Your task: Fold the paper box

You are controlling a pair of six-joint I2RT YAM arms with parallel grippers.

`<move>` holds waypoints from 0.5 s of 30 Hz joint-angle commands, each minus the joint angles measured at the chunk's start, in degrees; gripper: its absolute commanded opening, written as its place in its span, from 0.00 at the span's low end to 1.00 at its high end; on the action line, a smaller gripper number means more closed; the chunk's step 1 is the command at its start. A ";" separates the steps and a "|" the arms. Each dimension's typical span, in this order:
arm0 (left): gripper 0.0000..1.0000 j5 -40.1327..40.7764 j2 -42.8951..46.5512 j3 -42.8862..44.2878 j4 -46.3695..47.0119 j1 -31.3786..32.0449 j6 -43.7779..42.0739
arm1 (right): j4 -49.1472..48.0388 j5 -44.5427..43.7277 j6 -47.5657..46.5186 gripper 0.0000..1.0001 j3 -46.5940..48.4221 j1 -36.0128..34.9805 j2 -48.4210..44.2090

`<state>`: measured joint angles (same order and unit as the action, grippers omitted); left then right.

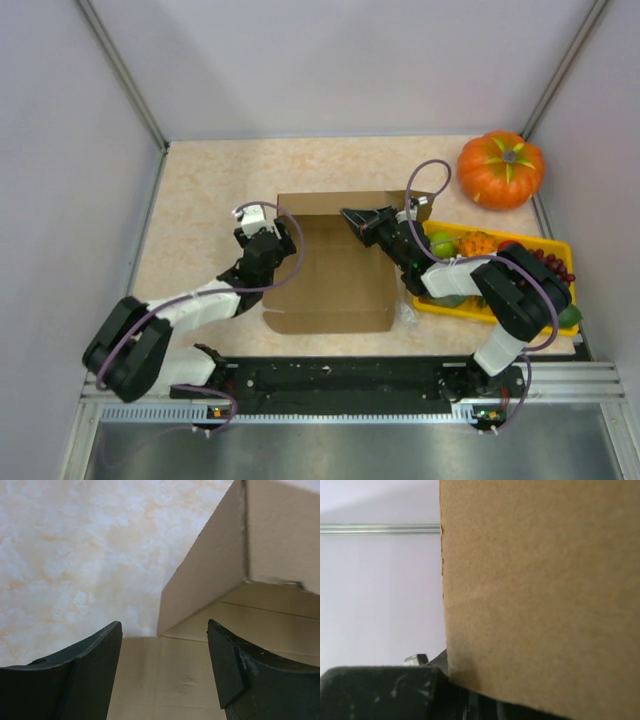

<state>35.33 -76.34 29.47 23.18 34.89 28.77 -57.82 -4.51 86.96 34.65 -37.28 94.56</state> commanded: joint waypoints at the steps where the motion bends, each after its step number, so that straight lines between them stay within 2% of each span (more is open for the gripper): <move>1: 0.73 -8.52 9.35 -4.58 2.23 -1.32 -0.13 | 2.54 2.40 -3.11 0.00 0.94 -0.43 0.45; 4: 0.71 -11.49 15.32 -7.06 1.79 -3.24 -0.12 | 2.98 2.49 -3.55 0.00 0.85 -0.43 0.09; 6: 0.71 -12.83 20.16 -8.11 -1.11 -4.30 0.58 | 3.15 2.75 -3.72 0.04 0.94 -0.34 0.09; 10: 0.80 -16.86 28.07 -8.82 -5.07 -8.95 3.74 | 3.24 3.28 -4.60 0.09 1.29 -0.43 0.27; 12: 0.90 -24.92 30.45 -6.55 -9.09 -12.81 7.33 | 2.98 3.46 -5.13 0.11 1.38 -0.43 0.18; 13: 0.93 -29.14 30.54 -5.75 -9.55 -17.88 8.83 | 3.07 3.63 -5.83 0.11 1.38 -0.43 0.10; 14: 0.97 -39.88 29.50 -4.96 -9.21 -20.54 11.80 | 3.15 3.55 -6.01 0.11 1.47 -0.25 -0.08; 15: 0.98 -44.43 28.53 -2.78 -8.86 -23.00 13.40 | 3.42 3.72 -6.27 0.13 1.56 -0.34 -0.26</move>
<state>13.96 -46.63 21.50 16.32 21.10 33.74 -57.41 -2.94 84.84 34.68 -37.26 94.56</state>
